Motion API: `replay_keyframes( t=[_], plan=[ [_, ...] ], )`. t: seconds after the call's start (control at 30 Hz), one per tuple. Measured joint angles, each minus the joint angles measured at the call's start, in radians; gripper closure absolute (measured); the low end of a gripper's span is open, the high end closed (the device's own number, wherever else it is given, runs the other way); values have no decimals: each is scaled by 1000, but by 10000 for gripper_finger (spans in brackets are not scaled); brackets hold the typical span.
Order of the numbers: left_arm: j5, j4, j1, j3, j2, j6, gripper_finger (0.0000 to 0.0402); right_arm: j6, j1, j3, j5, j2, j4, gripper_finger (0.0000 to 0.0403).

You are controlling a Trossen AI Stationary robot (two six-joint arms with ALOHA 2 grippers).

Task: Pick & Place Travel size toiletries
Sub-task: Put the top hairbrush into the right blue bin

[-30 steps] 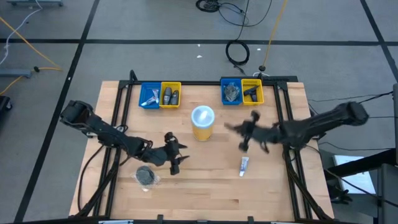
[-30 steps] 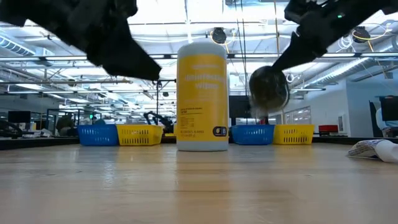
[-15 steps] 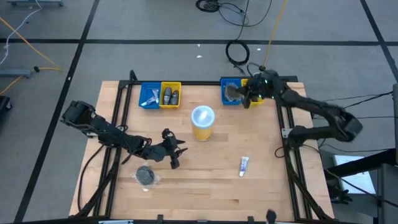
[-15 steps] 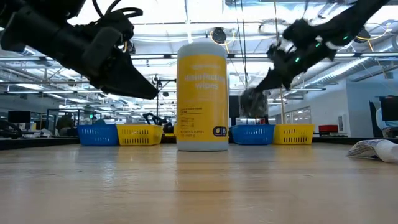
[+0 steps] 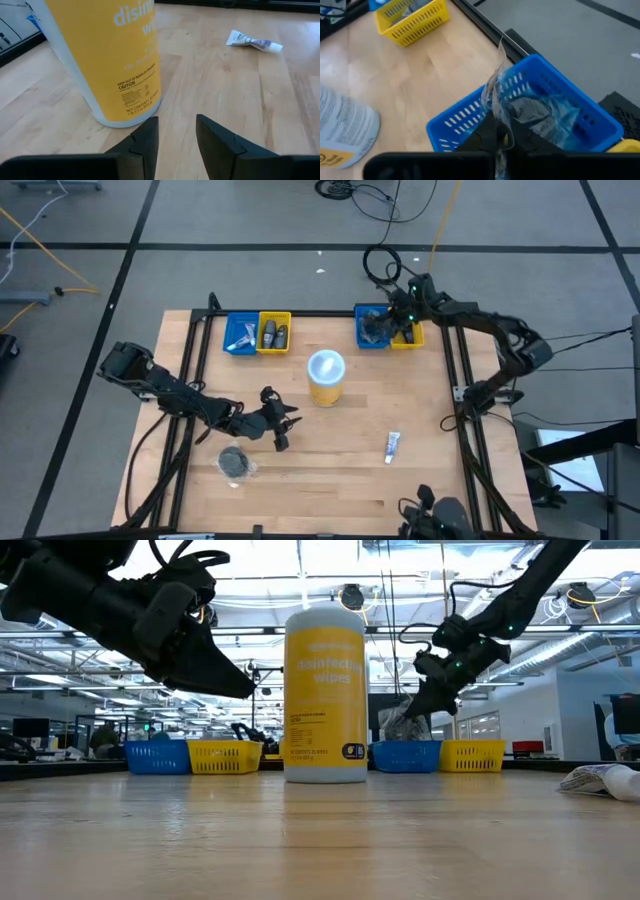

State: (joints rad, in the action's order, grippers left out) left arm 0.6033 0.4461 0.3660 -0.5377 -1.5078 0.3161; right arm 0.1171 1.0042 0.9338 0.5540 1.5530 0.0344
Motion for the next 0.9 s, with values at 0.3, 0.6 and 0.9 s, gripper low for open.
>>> replay_keyframes(
  t=[0.3,0.6,0.9],
  plan=[
    [0,0,0,0,0,0,275,-1,16,1,-2,61,-19,391],
    [0,1,0,0,0,3,275,18,16,1,-57,65,-60,316],
    [0,5,0,0,0,3,275,30,-3,0,-228,-37,-62,181]
  ],
)
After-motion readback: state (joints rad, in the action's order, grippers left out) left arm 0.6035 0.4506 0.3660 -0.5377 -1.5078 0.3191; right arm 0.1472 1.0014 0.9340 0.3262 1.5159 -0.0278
